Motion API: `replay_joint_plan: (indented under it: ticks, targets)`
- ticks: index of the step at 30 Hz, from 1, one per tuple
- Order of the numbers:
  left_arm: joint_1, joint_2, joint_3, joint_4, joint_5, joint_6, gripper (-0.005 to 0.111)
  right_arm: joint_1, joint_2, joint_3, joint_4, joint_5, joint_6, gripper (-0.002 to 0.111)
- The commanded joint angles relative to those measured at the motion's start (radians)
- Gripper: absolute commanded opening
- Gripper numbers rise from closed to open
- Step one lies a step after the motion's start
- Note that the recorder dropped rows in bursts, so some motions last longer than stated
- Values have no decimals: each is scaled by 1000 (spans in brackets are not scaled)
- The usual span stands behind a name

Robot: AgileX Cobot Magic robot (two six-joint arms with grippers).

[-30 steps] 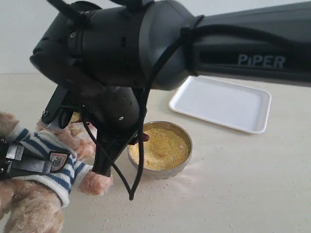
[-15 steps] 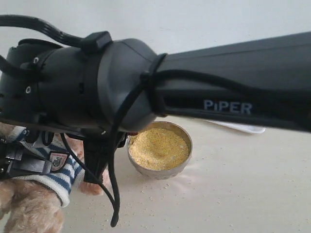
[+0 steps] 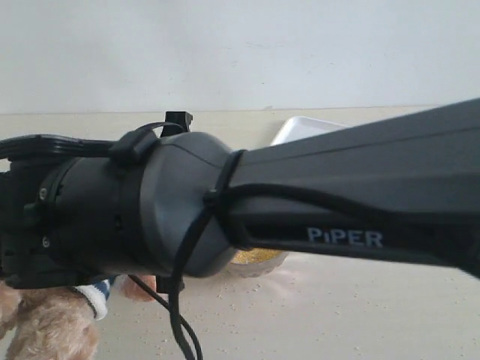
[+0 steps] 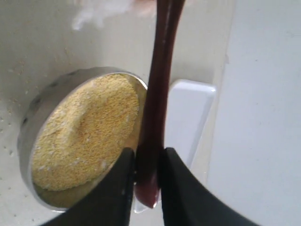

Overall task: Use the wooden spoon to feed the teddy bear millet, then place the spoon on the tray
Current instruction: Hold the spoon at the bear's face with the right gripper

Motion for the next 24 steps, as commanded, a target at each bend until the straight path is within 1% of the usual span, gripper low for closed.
replay_joint_plan:
  ticks: [1, 3, 6, 13, 19, 21, 23, 24]
  targets:
    - [1, 2, 0, -14, 11, 7, 6, 19, -16, 9, -74, -1, 55, 9]
    - [1, 2, 0, -14, 11, 7, 6, 23, -17, 30, -122, -1, 84, 9]
    - [1, 2, 0, -14, 11, 7, 6, 28, -34, 66, -126, -1, 92, 9]
    - [1, 2, 0, -14, 11, 7, 6, 33, -105, 196, -211, -1, 159, 9]
    - [1, 2, 0, -14, 11, 7, 6, 33, -149, 202, -220, -1, 182, 9]
    - [1, 2, 0, -14, 11, 7, 6, 31, -175, 202, -176, -1, 182, 9]
    - [1, 2, 0, -14, 11, 7, 6, 1, -224, 202, -66, -1, 215, 9]
    - [1, 2, 0, -14, 11, 7, 6, -47, -272, 206, 43, -1, 251, 9]
